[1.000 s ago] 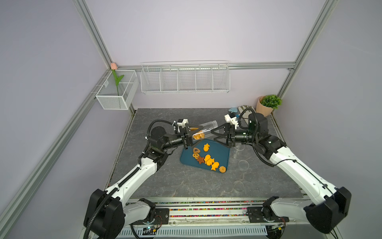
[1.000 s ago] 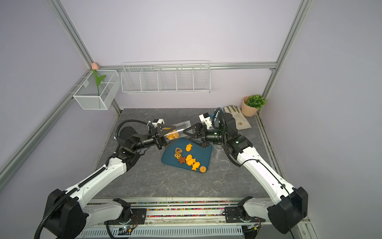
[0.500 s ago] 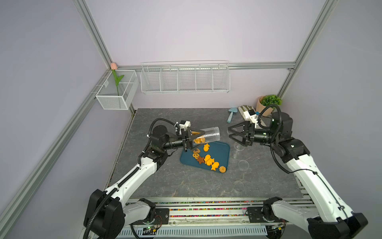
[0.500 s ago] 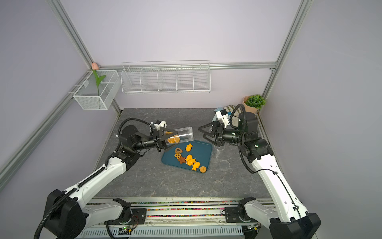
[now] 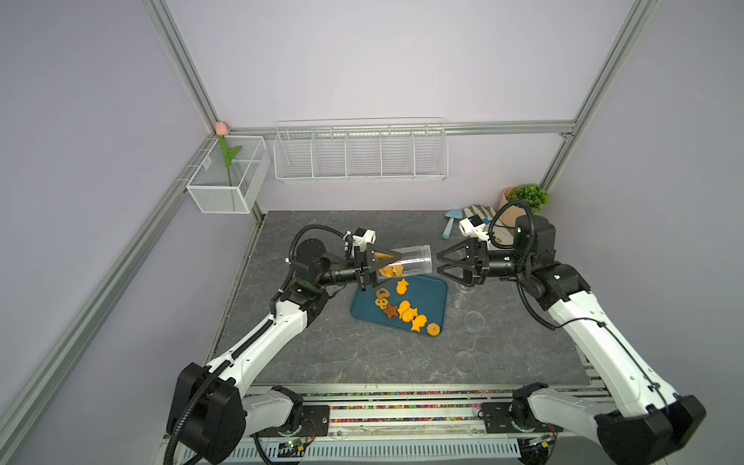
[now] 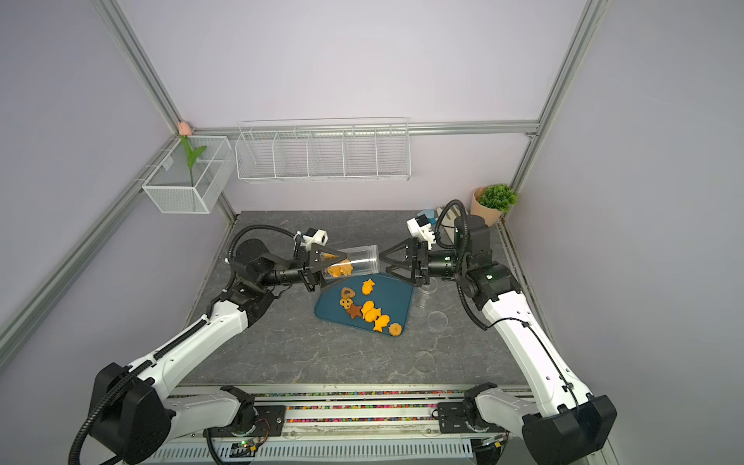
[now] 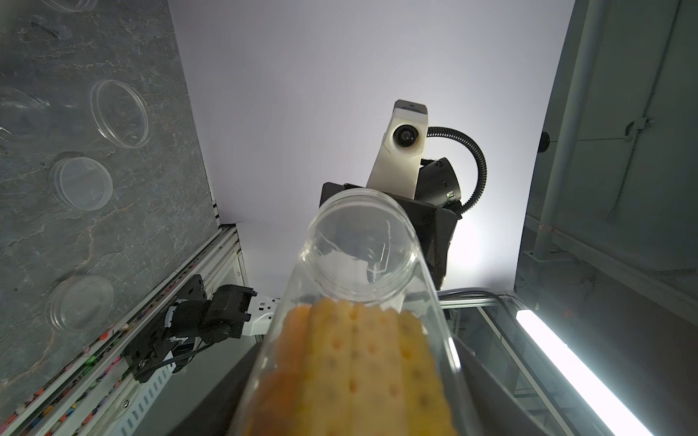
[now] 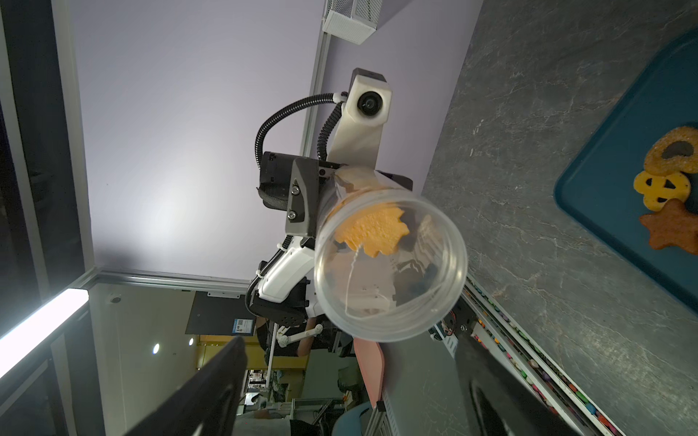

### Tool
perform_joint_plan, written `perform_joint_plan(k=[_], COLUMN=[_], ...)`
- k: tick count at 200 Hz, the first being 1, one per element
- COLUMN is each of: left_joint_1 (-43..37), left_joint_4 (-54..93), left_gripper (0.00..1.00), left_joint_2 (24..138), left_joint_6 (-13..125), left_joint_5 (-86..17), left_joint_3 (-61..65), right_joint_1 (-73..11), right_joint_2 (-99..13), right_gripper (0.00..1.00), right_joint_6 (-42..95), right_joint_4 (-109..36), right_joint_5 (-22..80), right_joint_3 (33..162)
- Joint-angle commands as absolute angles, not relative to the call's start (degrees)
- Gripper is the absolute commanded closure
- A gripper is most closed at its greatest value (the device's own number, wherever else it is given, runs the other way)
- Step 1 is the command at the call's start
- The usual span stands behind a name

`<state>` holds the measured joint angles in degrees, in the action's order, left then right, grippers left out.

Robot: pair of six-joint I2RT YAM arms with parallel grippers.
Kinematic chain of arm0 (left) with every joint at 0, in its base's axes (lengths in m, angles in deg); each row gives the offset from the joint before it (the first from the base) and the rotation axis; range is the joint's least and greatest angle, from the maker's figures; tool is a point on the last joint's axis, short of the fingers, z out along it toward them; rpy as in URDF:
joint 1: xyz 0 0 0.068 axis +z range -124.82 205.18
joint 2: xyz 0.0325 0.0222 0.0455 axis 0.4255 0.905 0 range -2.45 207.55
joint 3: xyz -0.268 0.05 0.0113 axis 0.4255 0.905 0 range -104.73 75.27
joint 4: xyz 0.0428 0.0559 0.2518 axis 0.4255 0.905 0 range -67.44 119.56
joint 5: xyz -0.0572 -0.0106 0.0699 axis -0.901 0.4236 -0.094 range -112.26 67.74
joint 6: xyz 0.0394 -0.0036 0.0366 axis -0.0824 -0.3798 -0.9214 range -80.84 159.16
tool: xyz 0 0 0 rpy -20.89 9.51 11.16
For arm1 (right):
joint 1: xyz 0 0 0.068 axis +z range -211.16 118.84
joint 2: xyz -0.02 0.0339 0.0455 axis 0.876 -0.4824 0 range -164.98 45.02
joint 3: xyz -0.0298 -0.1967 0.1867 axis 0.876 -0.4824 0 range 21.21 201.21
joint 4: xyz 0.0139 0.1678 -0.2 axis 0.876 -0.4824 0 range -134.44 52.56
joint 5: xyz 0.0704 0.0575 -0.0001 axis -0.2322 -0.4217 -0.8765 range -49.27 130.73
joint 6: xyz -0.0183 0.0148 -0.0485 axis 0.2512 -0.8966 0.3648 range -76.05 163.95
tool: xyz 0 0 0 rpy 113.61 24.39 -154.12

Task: Pour the cookies out of the jar
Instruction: Open the lid of the jar.

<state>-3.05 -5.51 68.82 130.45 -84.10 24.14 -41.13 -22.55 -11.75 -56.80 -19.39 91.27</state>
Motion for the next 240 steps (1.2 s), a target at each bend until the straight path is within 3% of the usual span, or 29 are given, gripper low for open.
perform_joint_plan(k=[1, 47, 112, 191, 240], left_joint_1=[-2.9, -2.9, -2.9, -2.9, -2.9], left_joint_4=[-9.0, -8.8, -8.1, -7.9, -8.1], left_gripper=[0.28, 0.28, 0.29, 0.29, 0.29], left_joint_2=[68.2, 67.1, 66.1, 67.5, 68.2], left_joint_6=[132.4, 132.7, 132.7, 132.7, 132.6], left_joint_5=[-85.5, -85.6, -86.2, -86.6, -86.5], left_joint_3=[22.9, 23.6, 24.5, 23.8, 23.5], right_joint_1=[-39.8, -36.9, -36.6, -37.3, -37.5], right_joint_2=[-23.5, -24.7, -25.5, -26.9, -26.9], right_gripper=[0.12, 0.11, 0.00, 0.11, 0.26], right_joint_6=[-13.8, -14.5, -14.8, -15.0, -15.2], right_joint_4=[-54.1, -52.2, -52.1, -51.4, -50.9], right_joint_5=[-21.7, -20.6, -20.7, -21.9, -23.0], right_joint_3=[91.6, 92.4, 92.9, 94.6, 93.9])
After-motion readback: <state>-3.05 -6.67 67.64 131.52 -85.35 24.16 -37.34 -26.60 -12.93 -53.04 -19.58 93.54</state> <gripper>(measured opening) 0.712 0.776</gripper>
